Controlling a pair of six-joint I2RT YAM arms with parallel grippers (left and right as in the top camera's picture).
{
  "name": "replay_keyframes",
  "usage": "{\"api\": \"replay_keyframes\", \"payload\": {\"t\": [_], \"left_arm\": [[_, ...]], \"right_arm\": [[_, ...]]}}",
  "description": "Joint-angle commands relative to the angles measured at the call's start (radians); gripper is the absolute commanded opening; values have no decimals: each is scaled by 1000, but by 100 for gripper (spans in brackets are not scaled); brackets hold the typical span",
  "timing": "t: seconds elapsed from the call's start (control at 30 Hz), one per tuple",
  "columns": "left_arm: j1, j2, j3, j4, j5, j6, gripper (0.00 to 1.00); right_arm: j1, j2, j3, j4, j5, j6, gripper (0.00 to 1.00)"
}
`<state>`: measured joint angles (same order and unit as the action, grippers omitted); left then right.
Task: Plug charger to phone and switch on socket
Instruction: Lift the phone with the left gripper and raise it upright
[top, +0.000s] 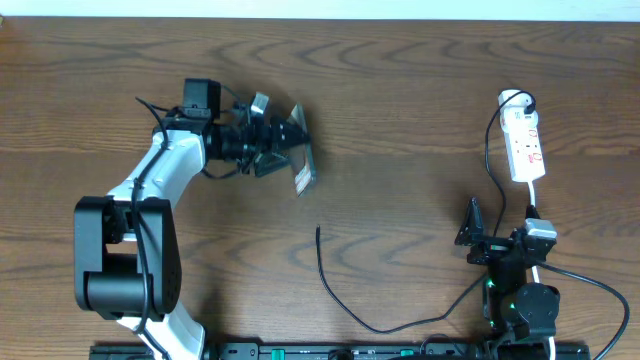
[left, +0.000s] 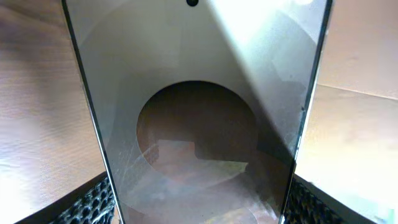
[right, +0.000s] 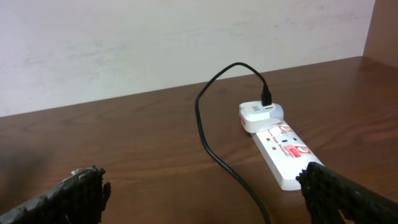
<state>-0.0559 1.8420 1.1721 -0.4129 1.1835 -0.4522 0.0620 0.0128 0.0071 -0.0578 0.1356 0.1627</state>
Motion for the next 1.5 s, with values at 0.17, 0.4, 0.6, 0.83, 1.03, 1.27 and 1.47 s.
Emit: {"api": "replay_keyframes", "payload": {"t": [0.17,0.4,0.6,0.83,1.03,1.27,1.47], "left_arm": [[5,-28,26,385,198,-652,7],[5,-28,26,724,223,-1024,7],[5,-28,26,827,223,-1295,8],[5,-28,26,827,224,-1406,7],[6,-28,26,827,224,-1464,7],[20,-28,26,826,252,-1465,7],[33,-28,26,827,272,-1465,7]], "right_arm": [[-6,-2,-2,-3,12,-15,99],[-6,-2,-2,-3,12,-14,99],[-6,-2,-2,-3,12,-15,99],[-6,-2,-2,-3,12,-14,99],[-6,-2,-2,-3,12,-14,99],[-6,-2,-2,-3,12,-15,99],[-6,-2,-2,-3,12,-15,99]]}}
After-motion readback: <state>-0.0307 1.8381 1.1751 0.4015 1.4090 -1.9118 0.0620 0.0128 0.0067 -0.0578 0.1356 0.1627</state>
